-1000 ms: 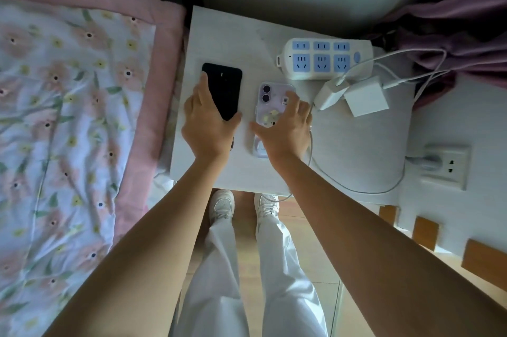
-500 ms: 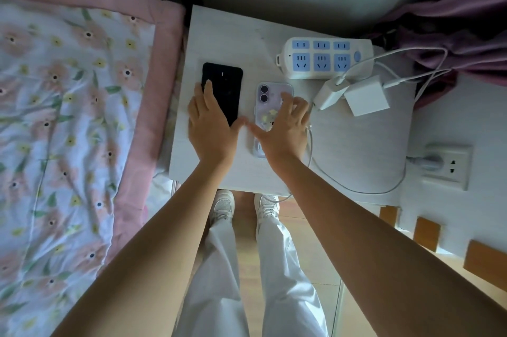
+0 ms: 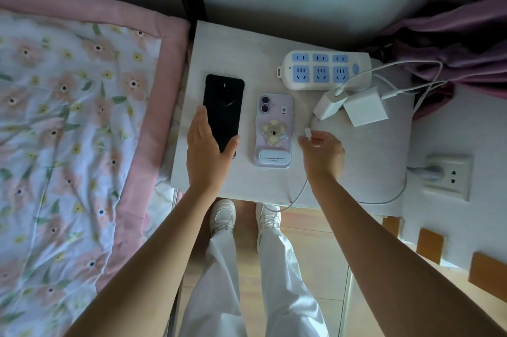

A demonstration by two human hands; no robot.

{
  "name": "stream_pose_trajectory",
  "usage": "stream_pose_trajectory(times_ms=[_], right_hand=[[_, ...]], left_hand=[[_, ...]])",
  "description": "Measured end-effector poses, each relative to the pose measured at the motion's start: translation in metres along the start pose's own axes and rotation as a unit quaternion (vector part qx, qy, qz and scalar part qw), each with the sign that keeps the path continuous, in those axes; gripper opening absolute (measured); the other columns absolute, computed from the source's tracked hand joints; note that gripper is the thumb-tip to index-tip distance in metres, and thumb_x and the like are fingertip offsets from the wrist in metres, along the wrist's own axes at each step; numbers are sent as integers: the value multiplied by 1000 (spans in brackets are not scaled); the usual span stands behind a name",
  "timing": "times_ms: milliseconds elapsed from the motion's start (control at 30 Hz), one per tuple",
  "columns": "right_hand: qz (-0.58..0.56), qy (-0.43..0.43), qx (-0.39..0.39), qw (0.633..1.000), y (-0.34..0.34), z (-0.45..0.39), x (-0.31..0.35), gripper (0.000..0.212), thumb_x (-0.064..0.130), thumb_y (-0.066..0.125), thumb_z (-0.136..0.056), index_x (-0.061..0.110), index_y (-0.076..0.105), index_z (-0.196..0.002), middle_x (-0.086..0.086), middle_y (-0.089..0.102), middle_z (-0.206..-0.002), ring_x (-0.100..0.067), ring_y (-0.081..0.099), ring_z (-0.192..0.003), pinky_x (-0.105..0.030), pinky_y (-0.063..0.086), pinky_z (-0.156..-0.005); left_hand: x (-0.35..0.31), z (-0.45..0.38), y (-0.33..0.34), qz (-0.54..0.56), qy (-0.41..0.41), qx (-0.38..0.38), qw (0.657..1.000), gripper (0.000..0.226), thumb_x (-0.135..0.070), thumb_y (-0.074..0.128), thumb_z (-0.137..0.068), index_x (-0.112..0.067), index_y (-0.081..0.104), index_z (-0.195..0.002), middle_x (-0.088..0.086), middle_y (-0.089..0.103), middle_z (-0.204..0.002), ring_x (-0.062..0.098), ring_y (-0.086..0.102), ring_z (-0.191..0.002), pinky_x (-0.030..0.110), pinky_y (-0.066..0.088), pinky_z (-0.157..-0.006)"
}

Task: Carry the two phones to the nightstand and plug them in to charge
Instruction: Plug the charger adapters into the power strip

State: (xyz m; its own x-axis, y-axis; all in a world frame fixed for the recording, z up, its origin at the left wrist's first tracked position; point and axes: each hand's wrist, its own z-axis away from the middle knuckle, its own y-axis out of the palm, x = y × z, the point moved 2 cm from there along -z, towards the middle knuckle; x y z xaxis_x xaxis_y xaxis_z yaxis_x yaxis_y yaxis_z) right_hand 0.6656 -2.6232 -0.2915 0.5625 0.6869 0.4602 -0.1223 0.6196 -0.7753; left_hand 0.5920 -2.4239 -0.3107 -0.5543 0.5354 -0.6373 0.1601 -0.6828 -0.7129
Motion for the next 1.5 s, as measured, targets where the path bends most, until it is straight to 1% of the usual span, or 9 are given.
stream_pose_trajectory(times_ms=[167, 333, 467, 667, 800, 1067, 1233, 1333, 1500], right_hand=[[-40, 2, -10, 999, 0, 4, 4, 24, 26, 63, -85, 15, 72, -104, -4, 73, -95, -26, 66, -91, -37, 53, -80], [-162, -28, 38, 986, 2, 29, 12, 16, 24, 64, -85, 13, 73, -93, -3, 69, -74, -15, 61, -68, -28, 48, -66], [-236, -31, 117, 964, 10, 65, 20, 4, 16, 68, -84, 18, 72, -85, 1, 68, -72, -8, 56, -65, -21, 47, -67], [-286, 19, 167, 943, 29, 92, 21, 13, 8, 67, -84, 19, 73, -84, 2, 71, -74, 1, 62, -64, -17, 51, -69], [-273, 15, 174, 946, 36, 97, 26, 16, 4, 69, -82, 19, 74, -84, -4, 74, -80, -14, 68, -75, -28, 57, -78], [-209, -46, 228, 950, 44, 99, 29, 15, 11, 67, -84, 25, 71, -89, 9, 71, -80, -2, 62, -71, -17, 51, -73], [-194, -16, 181, 964, 46, 89, 29, 20, 9, 62, -86, 18, 69, -102, 7, 67, -86, -7, 61, -78, -30, 54, -79], [-205, -22, 156, 966, 45, 79, 36, 20, 7, 62, -84, 15, 69, -102, 0, 68, -89, -9, 61, -75, -22, 54, -66], [-187, -93, -74, 975, 14, 37, 49, 50, 16, 76, -76, 13, 53, -120, -3, 54, -111, -17, 55, -92, -24, 50, -74]], left_hand=[[-1, 1, -3, 14, -8, 6, 1000, 82, -37, 62, -87, -10, 17, -150, 7, 19, -158, 23, 16, -145, 33, 21, -114], [-16, 21, -11, 75, 20, -76, 994, 47, -27, 60, -89, -12, 50, -132, 7, 46, -142, 21, 37, -133, 15, 24, -106], [-30, 43, -10, 265, -39, 37, 963, 19, -27, 53, -94, -23, 66, -107, -13, 68, -106, -2, 60, -102, 14, 44, -86], [-33, 62, -4, 396, -159, 85, 900, 20, -20, 59, -91, -36, 68, -83, -18, 72, -72, -3, 66, -77, 14, 49, -68], [-26, 64, -6, 435, -215, 59, 873, 12, -23, 63, -88, -32, 69, -85, -8, 72, -78, 10, 68, -82, 21, 50, -62], [-7, 57, -15, 452, -261, 14, 853, 19, -19, 57, -92, -22, 67, -76, -6, 71, -70, 15, 68, -73, 26, 51, -64], [7, 53, -22, 386, -221, -27, 895, 16, -23, 52, -95, -18, 66, -90, -2, 55, -64, 4, 49, -51, 19, 47, -53], [11, 47, -25, 360, -202, -47, 910, 11, -26, 56, -93, -23, 64, -86, -2, 58, -68, 5, 51, -57, 22, 49, -61], [13, 28, -18, 293, -153, -21, 943, 9, -29, 61, -89, -21, 66, -87, -7, 66, -76, 15, 63, -78, 33, 49, -77]])
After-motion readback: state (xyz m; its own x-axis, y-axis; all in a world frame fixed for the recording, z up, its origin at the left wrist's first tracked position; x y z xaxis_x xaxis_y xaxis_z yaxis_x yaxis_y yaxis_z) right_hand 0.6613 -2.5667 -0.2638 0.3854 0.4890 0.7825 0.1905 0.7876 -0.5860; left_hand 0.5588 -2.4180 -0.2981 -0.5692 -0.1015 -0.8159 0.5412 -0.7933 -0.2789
